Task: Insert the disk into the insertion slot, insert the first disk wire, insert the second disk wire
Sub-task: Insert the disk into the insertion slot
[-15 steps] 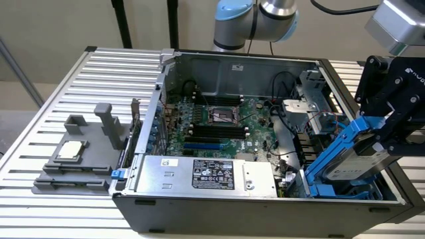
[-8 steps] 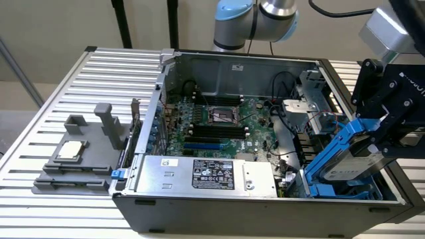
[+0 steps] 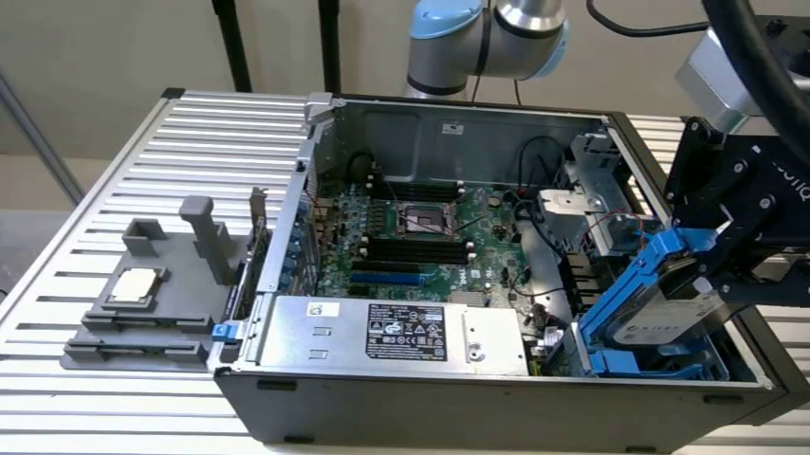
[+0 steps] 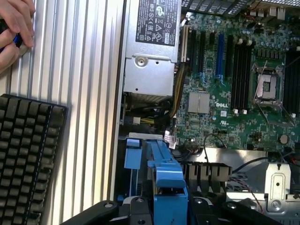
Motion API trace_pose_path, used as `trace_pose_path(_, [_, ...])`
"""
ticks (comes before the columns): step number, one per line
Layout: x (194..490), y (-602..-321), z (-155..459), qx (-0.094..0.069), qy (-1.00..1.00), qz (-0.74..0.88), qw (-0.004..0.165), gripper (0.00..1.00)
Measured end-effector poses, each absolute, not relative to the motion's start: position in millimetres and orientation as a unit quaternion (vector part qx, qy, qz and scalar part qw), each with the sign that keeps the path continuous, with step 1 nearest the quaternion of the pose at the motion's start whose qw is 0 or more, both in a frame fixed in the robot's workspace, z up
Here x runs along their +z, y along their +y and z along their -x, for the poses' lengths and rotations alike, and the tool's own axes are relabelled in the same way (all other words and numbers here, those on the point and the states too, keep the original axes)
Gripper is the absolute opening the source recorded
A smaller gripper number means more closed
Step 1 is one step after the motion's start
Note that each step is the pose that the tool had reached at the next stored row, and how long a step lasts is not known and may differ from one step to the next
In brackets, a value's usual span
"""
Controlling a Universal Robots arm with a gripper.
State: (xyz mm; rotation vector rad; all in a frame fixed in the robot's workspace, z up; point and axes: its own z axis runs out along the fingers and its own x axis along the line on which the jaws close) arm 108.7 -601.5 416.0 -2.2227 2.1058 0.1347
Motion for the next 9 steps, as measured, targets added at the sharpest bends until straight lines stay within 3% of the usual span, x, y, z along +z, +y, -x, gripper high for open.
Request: trace_pose_path(9, [413.0,-601.5,-108.7,0.046,0.686,0.725,0.041,0.38])
